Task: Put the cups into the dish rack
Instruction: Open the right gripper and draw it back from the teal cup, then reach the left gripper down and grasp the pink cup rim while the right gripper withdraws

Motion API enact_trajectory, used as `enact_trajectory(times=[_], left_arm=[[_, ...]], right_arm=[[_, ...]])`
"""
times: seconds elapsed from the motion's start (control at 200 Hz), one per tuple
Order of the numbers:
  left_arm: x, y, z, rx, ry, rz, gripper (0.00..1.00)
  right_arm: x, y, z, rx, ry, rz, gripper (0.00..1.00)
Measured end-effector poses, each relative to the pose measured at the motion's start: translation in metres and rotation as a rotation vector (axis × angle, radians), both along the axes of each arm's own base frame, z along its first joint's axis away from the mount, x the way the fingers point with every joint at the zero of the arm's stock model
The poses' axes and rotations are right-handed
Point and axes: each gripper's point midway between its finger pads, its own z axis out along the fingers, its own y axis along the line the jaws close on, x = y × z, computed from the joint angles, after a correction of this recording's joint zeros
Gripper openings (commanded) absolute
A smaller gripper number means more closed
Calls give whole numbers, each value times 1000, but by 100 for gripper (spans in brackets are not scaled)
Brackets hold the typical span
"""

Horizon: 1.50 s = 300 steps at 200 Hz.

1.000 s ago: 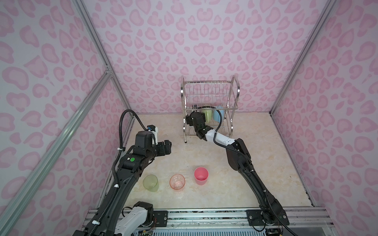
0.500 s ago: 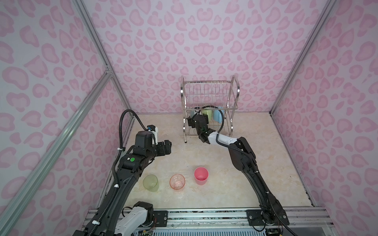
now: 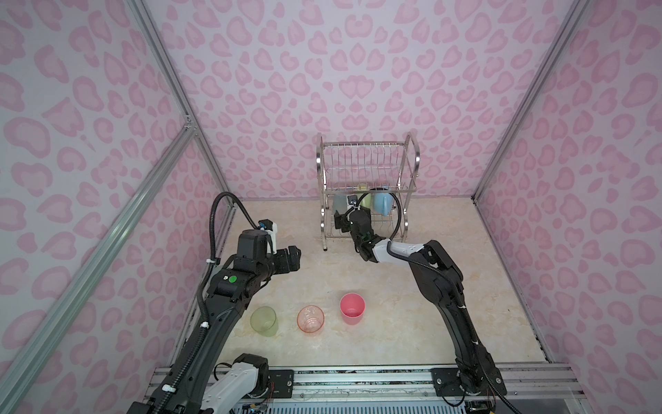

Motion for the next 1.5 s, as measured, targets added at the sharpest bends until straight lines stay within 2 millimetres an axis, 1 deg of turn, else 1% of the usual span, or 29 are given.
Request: enact_trajectory(times=[0.21, 0.36, 0.605, 0.725, 0.885, 1.005, 1.1, 1.26, 1.405, 1.5], left_arm=[[1, 0, -3, 3, 11, 0, 91], [2, 0, -5, 4, 17, 1, 90], [5, 0, -13, 10, 45, 7, 89], [7, -1, -19, 11, 63, 3, 86], [8, -9, -28, 1, 98, -24, 81], [5, -25, -35, 0, 123, -77, 79], [1, -44, -42, 13, 141, -147, 77], [-9, -74, -58, 55, 181, -260, 77], [-19, -97, -76, 116, 227, -349, 76], [-28, -113, -83, 167, 242, -411, 76]], right_arm=[[-27, -7, 11, 16, -13, 35, 94], [-50, -11, 4, -8, 11, 59, 91], [-93, -18, 6, -42, 32, 115, 89], [-110, -27, 6, -55, 52, 136, 86], [-133, -46, 2, -30, 111, 122, 83], [-147, -59, -4, 9, 179, 96, 82], [-154, -62, -5, 40, 226, 85, 82], [-164, -73, -17, 53, 334, 48, 79], [-171, -91, -27, 56, 408, -2, 78], [-177, -107, -41, 65, 466, -32, 75]])
